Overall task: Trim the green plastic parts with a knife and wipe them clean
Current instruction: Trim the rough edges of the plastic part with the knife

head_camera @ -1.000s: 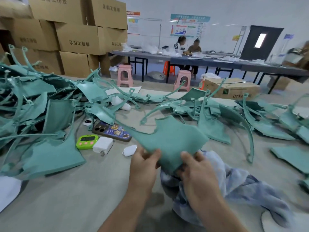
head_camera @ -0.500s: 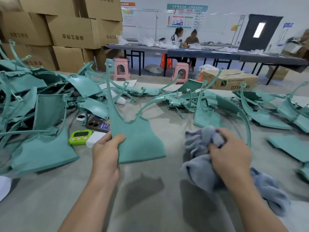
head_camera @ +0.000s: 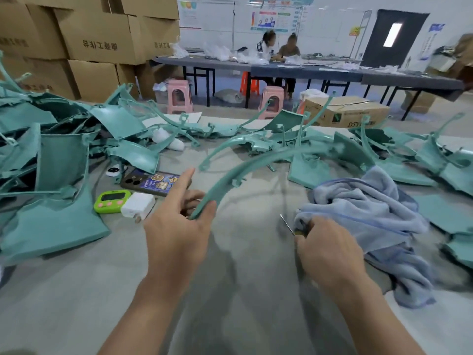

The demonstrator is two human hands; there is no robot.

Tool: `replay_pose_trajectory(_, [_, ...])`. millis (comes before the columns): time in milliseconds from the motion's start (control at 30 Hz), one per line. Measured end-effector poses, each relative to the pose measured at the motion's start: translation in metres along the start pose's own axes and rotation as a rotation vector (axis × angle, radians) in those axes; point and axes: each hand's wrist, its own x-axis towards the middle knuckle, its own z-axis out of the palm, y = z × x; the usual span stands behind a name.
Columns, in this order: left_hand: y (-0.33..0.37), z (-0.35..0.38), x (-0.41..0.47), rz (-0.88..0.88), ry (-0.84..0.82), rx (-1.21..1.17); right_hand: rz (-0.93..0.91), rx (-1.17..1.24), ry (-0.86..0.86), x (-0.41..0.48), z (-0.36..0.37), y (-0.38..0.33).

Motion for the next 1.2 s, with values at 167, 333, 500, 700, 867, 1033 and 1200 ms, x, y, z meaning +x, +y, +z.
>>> replay_pose_trajectory(167, [-0.002,0.016,-0.011,-0.054,-0.047,-0.226,0.049,-0.03,-0.131,0.005,-0.005,0.002])
replay_pose_trajectory(333, [-0.01,0.018,-0.001,-0.129,-0.001,-0.501,0.011,-0.09,-0.279,0.009,-0.009,0.009])
replay_pose_trajectory(500, [-0.021,0.022,0.003,-0.235,0.028,-0.29,-0.093,0.005,-0.113,0.006,0.0,0.018])
replay_pose_trajectory(700, [-0.027,0.024,-0.001,-0.166,-0.123,-0.051,-0.153,0.537,-0.072,0.008,0.006,0.007])
replay_pose_trajectory(867, [-0.023,0.018,-0.011,0.127,-0.139,0.147,-0.196,0.984,0.062,0.0,0.005,-0.01])
replay_pose_trajectory(1033, [-0.029,0.024,-0.012,0.07,-0.37,0.32,-0.211,0.933,-0.053,-0.011,0.02,-0.024])
replay_pose_trajectory(1200, [-0.034,0.028,-0.01,0.056,-0.428,0.335,-0.147,0.939,-0.113,-0.01,0.029,-0.025])
